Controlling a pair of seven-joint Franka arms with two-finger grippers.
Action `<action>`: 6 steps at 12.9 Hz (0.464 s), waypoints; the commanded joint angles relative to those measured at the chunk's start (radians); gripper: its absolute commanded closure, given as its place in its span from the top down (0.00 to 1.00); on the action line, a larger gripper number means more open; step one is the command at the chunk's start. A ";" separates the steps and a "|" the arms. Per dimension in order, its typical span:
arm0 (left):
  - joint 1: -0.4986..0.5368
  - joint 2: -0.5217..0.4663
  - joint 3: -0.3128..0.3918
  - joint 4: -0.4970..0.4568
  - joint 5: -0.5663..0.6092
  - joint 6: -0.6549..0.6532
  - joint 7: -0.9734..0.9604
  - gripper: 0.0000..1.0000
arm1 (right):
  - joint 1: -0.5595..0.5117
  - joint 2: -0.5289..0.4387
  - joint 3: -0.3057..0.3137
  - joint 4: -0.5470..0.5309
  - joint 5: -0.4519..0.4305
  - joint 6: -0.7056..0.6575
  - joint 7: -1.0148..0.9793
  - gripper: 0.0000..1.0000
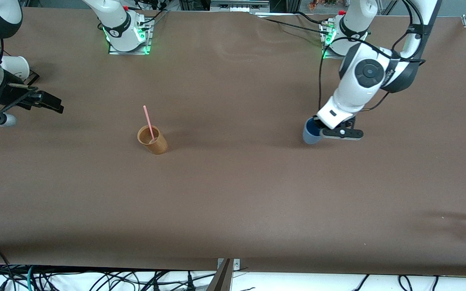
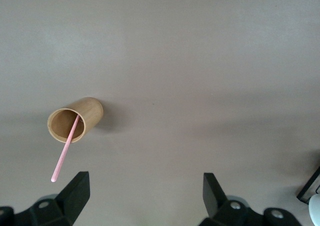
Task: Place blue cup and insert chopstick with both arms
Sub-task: 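Carry the blue cup with the left gripper toward the wooden cup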
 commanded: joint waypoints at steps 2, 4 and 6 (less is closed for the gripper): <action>-0.151 0.227 -0.002 0.342 -0.010 -0.141 -0.197 0.00 | 0.002 -0.005 0.001 0.007 -0.006 -0.013 0.004 1.00; -0.234 0.330 0.001 0.494 -0.005 -0.195 -0.309 0.00 | 0.002 -0.003 0.001 0.007 -0.006 -0.014 0.004 1.00; -0.303 0.416 0.007 0.611 -0.009 -0.223 -0.387 0.00 | 0.002 -0.005 0.001 0.007 -0.007 -0.013 0.004 1.00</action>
